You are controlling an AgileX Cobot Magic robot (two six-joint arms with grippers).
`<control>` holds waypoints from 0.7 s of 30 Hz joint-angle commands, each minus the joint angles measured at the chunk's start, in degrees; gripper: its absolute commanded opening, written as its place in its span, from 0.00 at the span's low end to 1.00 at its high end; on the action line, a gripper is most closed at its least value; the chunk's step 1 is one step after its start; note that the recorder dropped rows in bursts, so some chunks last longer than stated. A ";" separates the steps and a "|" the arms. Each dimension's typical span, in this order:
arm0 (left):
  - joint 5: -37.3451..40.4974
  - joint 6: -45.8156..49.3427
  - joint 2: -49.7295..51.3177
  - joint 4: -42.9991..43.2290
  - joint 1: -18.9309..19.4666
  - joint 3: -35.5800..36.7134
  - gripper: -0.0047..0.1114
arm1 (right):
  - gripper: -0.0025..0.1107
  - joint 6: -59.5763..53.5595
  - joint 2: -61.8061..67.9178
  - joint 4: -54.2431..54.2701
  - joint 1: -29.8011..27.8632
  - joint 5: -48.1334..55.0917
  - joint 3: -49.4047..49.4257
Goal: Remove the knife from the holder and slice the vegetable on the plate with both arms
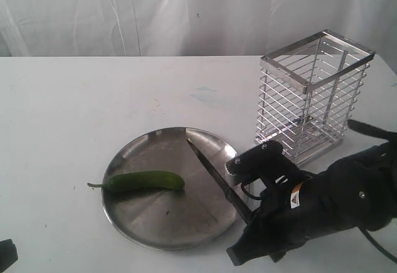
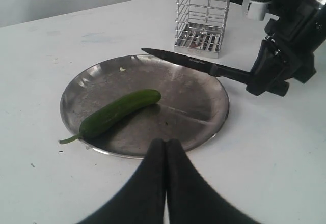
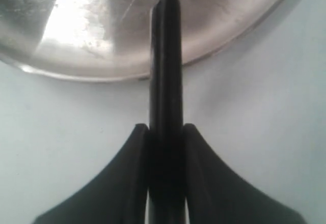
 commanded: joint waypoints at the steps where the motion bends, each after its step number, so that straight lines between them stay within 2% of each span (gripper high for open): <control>1: -0.20 0.07 -0.26 -0.49 -0.11 0.27 0.04 | 0.02 0.98 -6.42 1.00 0.04 11.76 -3.06; 6: -0.20 0.07 -0.26 -0.49 -0.11 0.27 0.04 | 0.02 0.98 -10.60 1.57 0.04 22.00 -6.99; 11: -0.20 0.07 -0.26 -0.49 -0.11 0.27 0.04 | 0.02 0.32 -11.16 7.87 0.04 28.69 -11.15; 21: -1.90 0.07 -0.26 -0.50 -0.11 0.27 0.04 | 0.02 3.30 -11.16 9.82 5.16 22.99 -13.86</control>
